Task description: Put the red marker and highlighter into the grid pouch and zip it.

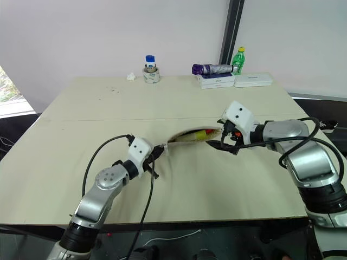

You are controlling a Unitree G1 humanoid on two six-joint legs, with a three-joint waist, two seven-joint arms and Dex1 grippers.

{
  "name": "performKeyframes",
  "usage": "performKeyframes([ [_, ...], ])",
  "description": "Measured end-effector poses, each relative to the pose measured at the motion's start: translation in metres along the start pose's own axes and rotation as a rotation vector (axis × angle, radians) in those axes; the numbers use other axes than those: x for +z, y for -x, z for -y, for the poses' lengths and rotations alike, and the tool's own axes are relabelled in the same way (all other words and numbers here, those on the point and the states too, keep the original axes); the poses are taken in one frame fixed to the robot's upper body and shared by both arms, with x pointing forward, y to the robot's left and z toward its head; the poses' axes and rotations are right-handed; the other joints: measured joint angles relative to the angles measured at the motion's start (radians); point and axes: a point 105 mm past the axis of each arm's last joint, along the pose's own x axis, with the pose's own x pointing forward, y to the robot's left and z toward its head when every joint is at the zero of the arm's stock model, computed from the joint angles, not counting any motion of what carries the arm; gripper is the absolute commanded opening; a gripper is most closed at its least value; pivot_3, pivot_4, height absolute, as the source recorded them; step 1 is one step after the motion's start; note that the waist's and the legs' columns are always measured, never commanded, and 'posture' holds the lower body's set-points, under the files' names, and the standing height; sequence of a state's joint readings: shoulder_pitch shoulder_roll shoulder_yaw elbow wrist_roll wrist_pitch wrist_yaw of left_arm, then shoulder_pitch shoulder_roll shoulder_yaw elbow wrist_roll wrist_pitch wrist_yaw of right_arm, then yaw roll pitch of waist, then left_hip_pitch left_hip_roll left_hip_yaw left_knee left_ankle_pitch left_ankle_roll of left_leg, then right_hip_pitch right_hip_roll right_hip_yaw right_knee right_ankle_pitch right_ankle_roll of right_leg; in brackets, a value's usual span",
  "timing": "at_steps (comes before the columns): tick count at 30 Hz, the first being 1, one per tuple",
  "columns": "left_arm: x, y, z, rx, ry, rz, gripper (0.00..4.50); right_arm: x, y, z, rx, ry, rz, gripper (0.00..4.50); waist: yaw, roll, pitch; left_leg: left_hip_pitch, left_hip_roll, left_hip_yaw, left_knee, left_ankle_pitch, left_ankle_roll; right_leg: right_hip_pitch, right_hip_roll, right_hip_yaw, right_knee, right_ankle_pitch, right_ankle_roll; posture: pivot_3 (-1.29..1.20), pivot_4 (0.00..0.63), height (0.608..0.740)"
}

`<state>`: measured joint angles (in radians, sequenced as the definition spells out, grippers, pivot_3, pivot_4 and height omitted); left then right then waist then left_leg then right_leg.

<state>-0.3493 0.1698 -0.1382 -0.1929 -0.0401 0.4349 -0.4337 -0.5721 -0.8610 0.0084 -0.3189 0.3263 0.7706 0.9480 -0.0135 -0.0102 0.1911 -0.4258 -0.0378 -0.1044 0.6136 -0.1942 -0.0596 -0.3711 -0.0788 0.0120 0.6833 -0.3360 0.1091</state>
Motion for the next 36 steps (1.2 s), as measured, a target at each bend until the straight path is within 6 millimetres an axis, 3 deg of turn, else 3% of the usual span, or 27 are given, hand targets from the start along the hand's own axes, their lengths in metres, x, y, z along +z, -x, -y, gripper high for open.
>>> performKeyframes([
  [3,0.008,-0.007,-0.002,0.019,0.106,0.015,0.00,0.006,-0.014,-0.021,0.055,-0.040,0.066,4.34,-0.002,0.000,0.000,0.000,0.000,0.000,0.000,0.000,0.000,0.000,0.000,0.000,0.000,0.000,0.000,0.00,0.150,0.737],
  [7,0.022,-0.014,0.001,0.003,0.217,0.056,0.00,0.014,-0.045,-0.032,0.007,-0.148,0.155,4.34,0.000,0.000,0.000,0.000,0.000,-0.001,0.000,0.000,-0.001,0.000,0.001,0.000,0.001,0.000,0.000,0.00,0.150,0.737],
  [13,0.024,-0.015,0.000,-0.008,0.279,0.058,0.00,0.016,-0.065,-0.023,-0.092,-0.236,0.169,4.34,0.000,0.000,0.000,0.000,-0.001,-0.001,0.000,0.000,-0.001,-0.001,0.000,0.000,0.001,0.000,0.000,0.00,0.150,0.737],
  [21,0.028,-0.017,0.002,-0.027,0.319,0.068,0.00,0.017,-0.084,-0.034,-0.063,-0.300,0.191,4.34,-0.001,0.000,0.000,0.000,-0.001,-0.001,0.000,0.000,-0.001,-0.001,0.000,0.000,0.001,0.000,0.000,0.00,0.150,0.737],
  [24,0.029,-0.017,0.005,-0.044,0.340,0.070,0.00,0.019,-0.088,-0.037,-0.049,-0.306,0.201,3.42,-0.001,0.000,0.000,0.000,-0.001,-0.001,0.000,0.000,-0.001,-0.001,0.000,0.000,0.001,0.000,0.000,0.00,0.150,0.737],
  [30,0.030,-0.015,0.008,-0.067,0.370,0.069,0.00,0.020,-0.089,-0.038,-0.048,-0.306,0.203,0.26,-0.002,0.000,0.000,0.000,-0.001,-0.001,0.000,0.000,-0.001,-0.001,0.000,0.000,0.001,0.000,0.000,0.00,0.150,0.737],
  [31,0.030,-0.014,0.008,-0.068,0.374,0.067,0.00,0.019,-0.088,-0.037,-0.051,-0.303,0.199,0.04,-0.001,0.000,0.000,0.000,-0.001,-0.001,0.000,0.000,-0.001,-0.001,0.000,0.000,0.001,0.000,0.000,0.00,0.150,0.737],
  [36,0.027,-0.012,0.005,-0.071,0.387,0.054,0.00,0.016,-0.080,-0.027,-0.092,-0.286,0.190,0.04,-0.001,0.000,0.000,0.000,-0.001,-0.001,0.000,0.000,-0.001,-0.001,0.000,0.000,0.001,0.000,0.000,0.00,0.150,0.737],
])
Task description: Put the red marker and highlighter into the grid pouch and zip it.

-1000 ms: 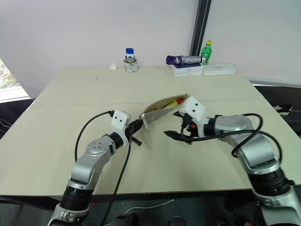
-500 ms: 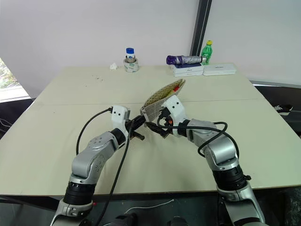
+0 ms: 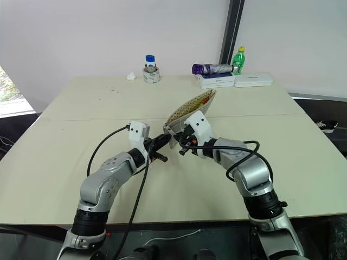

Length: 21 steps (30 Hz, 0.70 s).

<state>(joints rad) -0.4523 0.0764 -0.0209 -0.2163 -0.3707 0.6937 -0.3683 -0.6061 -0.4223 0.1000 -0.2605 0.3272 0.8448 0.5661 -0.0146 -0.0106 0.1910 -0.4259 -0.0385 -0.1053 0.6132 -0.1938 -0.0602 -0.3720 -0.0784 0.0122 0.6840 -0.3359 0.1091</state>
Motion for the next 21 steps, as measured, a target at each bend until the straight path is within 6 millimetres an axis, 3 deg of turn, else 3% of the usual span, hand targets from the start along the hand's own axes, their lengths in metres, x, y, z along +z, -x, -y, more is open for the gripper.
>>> performKeyframes([
  [10,0.000,0.009,-0.011,-0.006,-0.102,-0.038,0.00,0.013,0.028,0.046,-0.173,0.087,0.008,0.04,-0.003,0.000,0.000,0.000,0.000,0.001,0.000,0.000,0.000,0.000,0.000,0.001,0.000,0.000,0.000,0.00,0.150,0.737],
  [16,0.002,0.015,-0.007,-0.077,-0.223,-0.027,0.00,0.017,0.025,0.071,-0.230,0.090,0.020,0.04,-0.002,0.000,0.000,0.000,0.001,0.001,-0.001,0.000,0.000,0.000,0.000,0.001,-0.001,0.000,0.000,0.00,0.150,0.737],
  [21,0.000,0.027,-0.004,-0.125,-0.263,-0.034,0.00,0.013,0.018,0.072,-0.215,0.105,0.018,0.04,-0.005,0.000,0.000,0.000,0.001,0.002,-0.001,0.000,0.000,-0.001,0.000,0.001,-0.001,0.000,0.000,0.00,0.150,0.737],
])
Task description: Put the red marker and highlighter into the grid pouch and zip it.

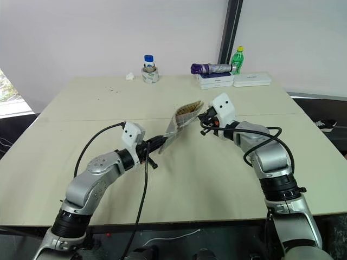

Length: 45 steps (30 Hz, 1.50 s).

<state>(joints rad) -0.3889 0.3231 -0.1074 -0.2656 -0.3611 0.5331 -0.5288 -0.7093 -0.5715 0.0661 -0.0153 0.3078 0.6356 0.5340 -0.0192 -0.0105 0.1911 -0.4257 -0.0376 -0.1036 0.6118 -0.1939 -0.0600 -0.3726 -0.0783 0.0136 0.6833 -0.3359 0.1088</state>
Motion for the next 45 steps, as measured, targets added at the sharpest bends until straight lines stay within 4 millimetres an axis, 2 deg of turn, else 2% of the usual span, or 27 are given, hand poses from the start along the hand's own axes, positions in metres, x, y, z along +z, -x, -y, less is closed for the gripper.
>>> performKeyframes([
  [7,-0.010,0.007,0.002,-0.005,0.008,-0.035,0.00,0.000,0.013,-0.014,0.090,0.046,-0.017,0.04,0.007,0.000,0.000,0.000,0.000,-0.001,0.001,0.000,0.000,0.001,-0.001,0.000,0.000,0.000,0.000,0.00,0.150,0.737],
  [11,-0.022,0.008,0.005,-0.014,0.021,-0.076,0.00,-0.007,0.024,-0.032,0.168,0.030,-0.036,0.04,0.003,0.000,0.000,0.000,0.000,-0.001,0.001,0.000,0.000,0.001,0.000,0.000,0.000,0.000,0.000,0.00,0.150,0.737],
  [16,-0.029,0.006,0.013,-0.060,0.008,-0.113,0.00,0.006,0.031,-0.060,0.284,0.035,0.011,0.04,0.002,0.000,0.000,0.000,0.000,-0.001,0.001,0.000,0.000,0.001,0.000,0.000,0.000,0.000,0.000,0.00,0.150,0.737],
  [21,-0.032,0.009,0.014,-0.085,0.004,-0.129,0.00,0.011,0.034,-0.068,0.319,0.035,0.028,0.04,0.005,0.000,0.000,0.000,0.000,-0.001,0.001,0.000,0.000,0.001,0.000,0.000,0.000,0.000,0.000,0.00,0.150,0.737],
  [24,-0.037,0.014,0.015,-0.102,0.003,-0.145,0.00,0.010,0.034,-0.063,0.297,0.034,0.021,0.04,0.004,0.000,0.000,0.000,0.000,-0.001,0.000,0.000,0.000,0.001,0.000,0.000,0.000,0.000,0.000,0.00,0.150,0.737],
  [26,-0.042,0.021,0.016,-0.119,-0.004,-0.166,0.00,0.006,0.034,-0.052,0.250,0.027,0.000,0.04,0.003,0.000,0.000,0.000,0.000,-0.001,0.000,0.000,0.000,0.001,0.000,0.000,0.000,0.000,0.000,0.00,0.150,0.737],
  [31,-0.040,0.030,0.027,-0.189,-0.037,-0.154,0.00,-0.018,0.029,-0.031,0.178,-0.033,-0.085,0.04,0.005,0.000,0.000,0.000,0.001,-0.001,0.000,0.000,0.000,0.001,-0.001,0.000,-0.001,0.000,0.000,0.00,0.150,0.737],
  [37,-0.042,0.033,0.030,-0.196,-0.038,-0.154,0.00,-0.041,0.025,-0.014,0.114,-0.053,-0.155,0.04,0.004,0.000,0.000,0.000,0.001,-0.001,0.000,0.000,0.000,0.000,-0.001,0.000,-0.001,0.000,0.000,0.00,0.150,0.737],
  [39,-0.045,0.037,0.030,-0.194,-0.037,-0.171,0.00,-0.049,0.029,0.002,0.040,-0.029,-0.190,0.04,0.004,0.000,0.000,0.000,0.001,-0.001,0.000,0.000,0.000,0.000,-0.001,0.000,-0.001,0.000,0.000,0.00,0.150,0.737],
  [41,-0.058,0.047,0.027,-0.179,-0.024,-0.223,0.00,-0.056,0.042,0.032,-0.085,-0.014,-0.234,0.04,0.005,0.001,0.000,0.000,0.001,0.000,0.000,0.000,0.001,0.000,-0.002,0.000,-0.001,0.000,0.000,0.00,0.150,0.737],
  [43,-0.063,0.049,0.026,-0.166,-0.012,-0.238,0.00,-0.048,0.047,0.038,-0.105,-0.007,-0.206,0.04,0.006,0.001,0.000,0.000,0.001,0.000,0.000,0.000,0.001,0.000,-0.001,0.000,-0.001,0.000,0.000,0.00,0.150,0.737],
  [45,-0.060,0.047,0.025,-0.150,-0.009,-0.222,0.00,-0.039,0.046,0.030,-0.057,0.011,-0.163,0.04,0.003,0.001,0.000,0.000,0.002,0.000,0.000,0.000,0.001,0.000,-0.001,0.000,-0.001,0.000,0.000,0.00,0.150,0.737],
])
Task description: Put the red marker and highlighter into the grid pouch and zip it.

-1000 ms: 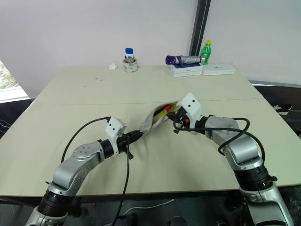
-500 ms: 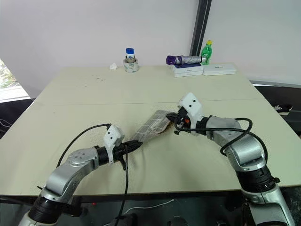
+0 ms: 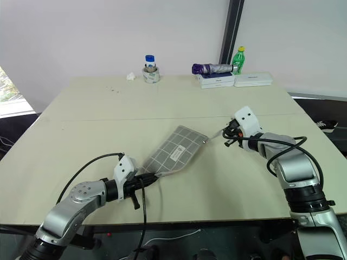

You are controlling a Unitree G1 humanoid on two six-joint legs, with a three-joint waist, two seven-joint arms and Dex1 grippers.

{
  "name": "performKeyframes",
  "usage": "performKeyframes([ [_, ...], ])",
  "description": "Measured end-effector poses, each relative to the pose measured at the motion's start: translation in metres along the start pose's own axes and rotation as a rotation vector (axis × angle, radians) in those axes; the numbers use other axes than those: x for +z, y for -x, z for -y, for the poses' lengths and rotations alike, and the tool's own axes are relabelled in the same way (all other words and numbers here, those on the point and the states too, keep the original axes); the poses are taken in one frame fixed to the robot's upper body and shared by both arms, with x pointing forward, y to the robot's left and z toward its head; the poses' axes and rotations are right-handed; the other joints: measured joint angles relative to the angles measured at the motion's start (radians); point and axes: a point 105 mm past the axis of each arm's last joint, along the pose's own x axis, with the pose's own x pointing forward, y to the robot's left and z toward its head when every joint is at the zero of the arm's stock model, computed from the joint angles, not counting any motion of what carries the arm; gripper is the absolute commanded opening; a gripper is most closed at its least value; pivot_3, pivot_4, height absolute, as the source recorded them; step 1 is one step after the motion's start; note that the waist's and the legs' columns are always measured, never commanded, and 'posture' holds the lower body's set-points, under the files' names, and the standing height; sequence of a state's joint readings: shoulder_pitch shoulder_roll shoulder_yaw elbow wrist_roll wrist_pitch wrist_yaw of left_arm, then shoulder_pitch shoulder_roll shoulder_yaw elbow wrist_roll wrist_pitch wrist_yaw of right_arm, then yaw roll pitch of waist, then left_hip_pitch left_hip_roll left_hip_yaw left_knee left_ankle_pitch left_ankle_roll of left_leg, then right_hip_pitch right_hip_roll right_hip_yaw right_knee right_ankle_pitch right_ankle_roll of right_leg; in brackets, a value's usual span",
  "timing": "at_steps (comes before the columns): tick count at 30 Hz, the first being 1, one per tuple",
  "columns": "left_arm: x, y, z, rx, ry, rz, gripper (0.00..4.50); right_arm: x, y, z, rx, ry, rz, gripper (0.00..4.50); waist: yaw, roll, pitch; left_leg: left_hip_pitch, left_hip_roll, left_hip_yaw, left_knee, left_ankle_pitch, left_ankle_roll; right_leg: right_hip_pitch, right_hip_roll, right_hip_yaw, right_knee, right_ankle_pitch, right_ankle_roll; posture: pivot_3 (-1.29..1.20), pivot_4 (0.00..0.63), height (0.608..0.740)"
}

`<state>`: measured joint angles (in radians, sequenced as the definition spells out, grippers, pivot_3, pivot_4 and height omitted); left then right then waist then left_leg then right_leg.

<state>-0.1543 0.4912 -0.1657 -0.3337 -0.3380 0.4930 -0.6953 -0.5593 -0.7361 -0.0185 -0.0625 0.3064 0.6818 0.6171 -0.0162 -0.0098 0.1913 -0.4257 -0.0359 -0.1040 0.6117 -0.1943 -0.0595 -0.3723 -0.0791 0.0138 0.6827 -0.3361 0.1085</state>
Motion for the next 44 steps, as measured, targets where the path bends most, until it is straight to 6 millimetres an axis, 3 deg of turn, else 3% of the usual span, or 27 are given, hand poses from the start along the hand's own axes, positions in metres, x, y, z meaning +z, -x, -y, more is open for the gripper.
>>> performKeyframes([
  [2,0.004,-0.001,-0.002,0.012,0.003,0.017,0.00,0.006,0.001,-0.012,0.054,0.014,0.032,0.04,0.000,0.000,0.000,0.000,0.000,0.000,0.000,0.000,0.000,0.000,0.000,0.000,0.000,0.000,0.000,0.00,0.150,0.737],
  [5,0.004,0.000,-0.004,0.022,0.006,0.021,0.00,0.006,0.000,-0.013,0.053,0.015,0.036,0.04,0.002,0.000,0.000,0.000,0.000,0.000,0.000,0.000,0.000,0.000,0.000,0.000,0.000,0.000,0.000,0.00,0.150,0.737],
  [14,0.002,0.004,-0.003,0.014,0.012,0.014,0.00,-0.024,-0.006,0.022,-0.133,0.011,-0.089,0.04,0.002,0.000,0.000,0.000,0.000,0.000,0.000,0.000,0.000,0.000,-0.001,0.000,0.000,0.000,0.000,0.00,0.150,0.737],
  [15,0.002,0.004,-0.003,0.012,0.015,0.015,0.00,-0.027,-0.007,0.021,-0.131,0.010,-0.096,0.28,0.002,0.000,0.000,0.000,0.000,0.000,0.000,0.000,0.000,0.000,-0.001,0.000,0.000,0.000,0.000,0.00,0.150,0.737],
  [17,0.001,0.005,-0.004,0.015,0.025,0.016,0.69,-0.028,-0.007,0.020,-0.120,0.006,-0.097,0.85,0.001,0.000,0.000,0.000,0.000,0.000,0.000,0.000,0.000,0.000,-0.001,0.000,0.000,0.000,0.000,0.00,0.150,0.737],
  [23,-0.003,0.010,-0.008,0.044,0.056,0.007,3.60,-0.026,-0.005,0.019,-0.091,-0.003,-0.080,3.89,0.002,0.000,0.000,0.000,0.000,0.000,0.000,0.000,0.000,0.000,0.000,0.000,0.000,0.000,0.000,0.00,0.150,0.737],
  [27,-0.004,0.022,-0.017,0.091,0.061,-0.002,3.60,-0.034,0.003,0.015,-0.062,0.024,-0.090,3.89,0.002,0.000,0.000,0.000,0.000,0.000,0.000,0.000,0.000,0.000,-0.001,0.000,-0.001,0.000,0.000,0.00,0.150,0.737],
  [36,-0.016,0.070,-0.044,0.280,0.095,-0.028,3.60,-0.062,0.044,0.009,0.043,-0.009,-0.093,3.89,0.002,0.000,0.000,0.000,0.001,0.001,0.000,-0.001,0.001,0.001,-0.001,0.000,-0.001,0.000,0.000,0.00,0.150,0.737],
  [44,-0.018,0.094,-0.069,0.443,0.056,-0.028,3.60,-0.051,0.046,0.009,0.063,-0.033,-0.008,3.89,0.004,0.000,0.000,0.000,0.000,0.001,0.000,-0.001,0.001,0.001,-0.002,0.001,-0.002,0.000,0.000,0.00,0.150,0.737],
])
